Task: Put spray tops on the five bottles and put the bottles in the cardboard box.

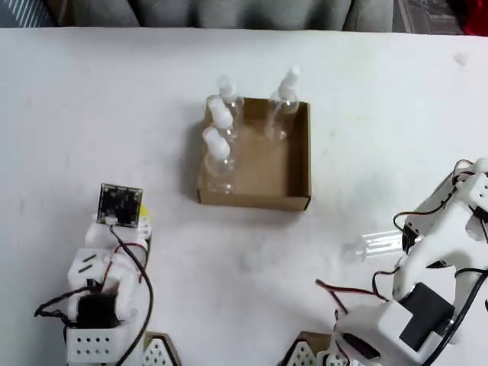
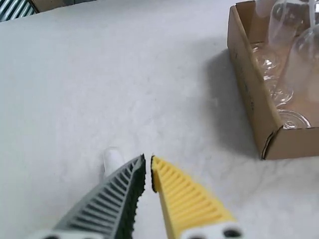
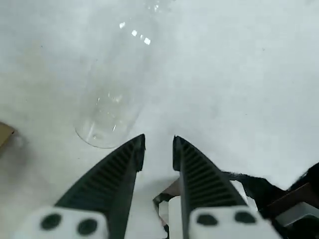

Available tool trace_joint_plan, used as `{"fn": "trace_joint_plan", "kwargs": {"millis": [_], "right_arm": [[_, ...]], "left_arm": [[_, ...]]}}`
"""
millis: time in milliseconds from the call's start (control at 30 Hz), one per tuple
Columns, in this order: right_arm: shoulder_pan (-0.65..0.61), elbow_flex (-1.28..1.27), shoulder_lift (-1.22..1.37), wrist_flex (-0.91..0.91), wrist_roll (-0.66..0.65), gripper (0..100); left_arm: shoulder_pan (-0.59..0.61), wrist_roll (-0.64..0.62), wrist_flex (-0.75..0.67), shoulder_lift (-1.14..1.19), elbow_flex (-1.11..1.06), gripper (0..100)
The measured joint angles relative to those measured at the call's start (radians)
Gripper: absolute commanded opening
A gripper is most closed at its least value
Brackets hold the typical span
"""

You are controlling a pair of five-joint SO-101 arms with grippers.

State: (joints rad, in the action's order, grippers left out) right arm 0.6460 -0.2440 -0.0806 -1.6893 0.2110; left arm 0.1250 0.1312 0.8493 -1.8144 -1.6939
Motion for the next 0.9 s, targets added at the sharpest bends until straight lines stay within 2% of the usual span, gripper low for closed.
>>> {"fn": "trace_joint_plan", "kwargs": {"millis": [200, 633, 900], "right_arm": [[0.0, 0.0, 0.0, 0.0, 0.0, 1.3], [0.003, 0.0, -0.126, 0.002, 0.009, 1.6], [-0.002, 0.0, -0.06, 0.058, 0.031, 17.0]], "left_arm": [[0.0, 0.0, 0.011, 0.0, 0.0, 2], [0.0, 0.0, 0.011, 0.0, 0.0, 2], [0.0, 0.0, 0.011, 0.0, 0.0, 2]]}}
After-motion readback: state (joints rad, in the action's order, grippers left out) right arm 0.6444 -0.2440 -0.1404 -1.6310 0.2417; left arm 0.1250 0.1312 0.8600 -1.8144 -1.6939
